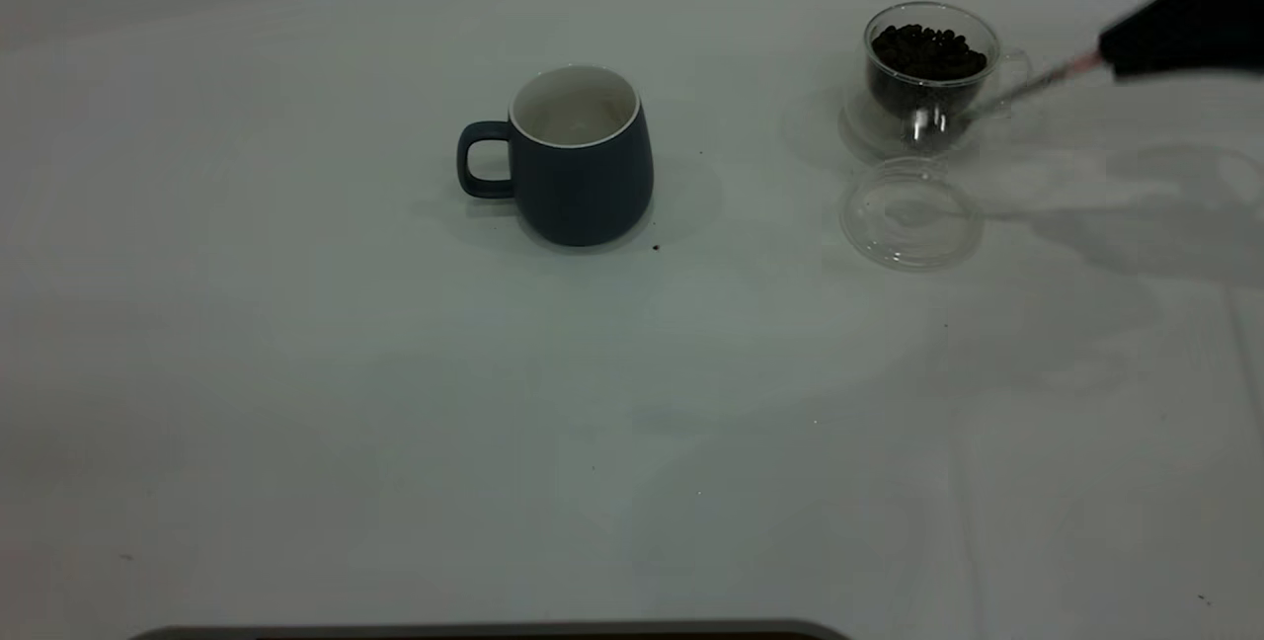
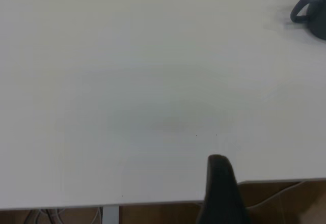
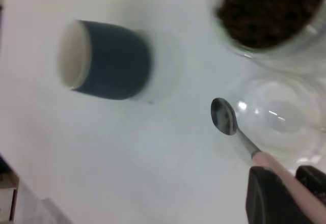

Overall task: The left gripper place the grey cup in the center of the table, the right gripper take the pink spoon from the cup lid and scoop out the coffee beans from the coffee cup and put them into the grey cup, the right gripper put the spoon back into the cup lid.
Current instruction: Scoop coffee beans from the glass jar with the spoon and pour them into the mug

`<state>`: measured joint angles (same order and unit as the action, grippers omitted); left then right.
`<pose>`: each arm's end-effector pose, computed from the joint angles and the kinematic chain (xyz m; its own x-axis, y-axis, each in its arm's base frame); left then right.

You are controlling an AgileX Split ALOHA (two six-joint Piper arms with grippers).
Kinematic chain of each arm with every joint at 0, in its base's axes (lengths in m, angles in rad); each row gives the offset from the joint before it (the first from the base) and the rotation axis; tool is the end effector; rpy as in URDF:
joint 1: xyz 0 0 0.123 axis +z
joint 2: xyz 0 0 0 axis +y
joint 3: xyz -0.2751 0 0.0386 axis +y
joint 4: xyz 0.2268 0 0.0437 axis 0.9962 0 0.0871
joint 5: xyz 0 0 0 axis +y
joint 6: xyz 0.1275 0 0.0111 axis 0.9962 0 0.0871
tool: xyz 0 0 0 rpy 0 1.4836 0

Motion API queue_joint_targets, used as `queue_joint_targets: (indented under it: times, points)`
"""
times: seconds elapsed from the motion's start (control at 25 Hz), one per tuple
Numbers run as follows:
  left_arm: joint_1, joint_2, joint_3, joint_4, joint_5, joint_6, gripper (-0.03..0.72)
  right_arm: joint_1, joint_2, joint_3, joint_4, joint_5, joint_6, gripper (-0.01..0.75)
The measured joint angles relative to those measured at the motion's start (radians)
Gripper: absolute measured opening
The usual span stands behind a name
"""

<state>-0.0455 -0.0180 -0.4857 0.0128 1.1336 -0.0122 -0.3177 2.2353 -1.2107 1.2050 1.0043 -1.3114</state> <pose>0.0114 0.0010 0.2383 -0.5161 0.0167 -0.8564 0.0321 0.9995 0.0002 0.3779 -0.0181 0.0665 -0.9183 0.0734 -0.3889 -0.2373 0.6845 0.6893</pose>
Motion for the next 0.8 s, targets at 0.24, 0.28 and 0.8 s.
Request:
queue_joint_targets:
  times: [0.24,0.28,0.8]
  points:
    - [0.0,0.0,0.0,0.0,0.0,0.0,0.567,0.0,-0.085,-0.06,0.071,0.024,-0.004,0.101]
    - [0.0,0.0,0.0,0.0,0.0,0.0,0.567,0.0,-0.076,-0.085,0.076,0.005,0.008,0.101]
    - [0.0,0.0,0.0,0.0,0.0,0.001,0.567,0.001,0.112,-0.23,0.063,-0.107,0.161,0.101]
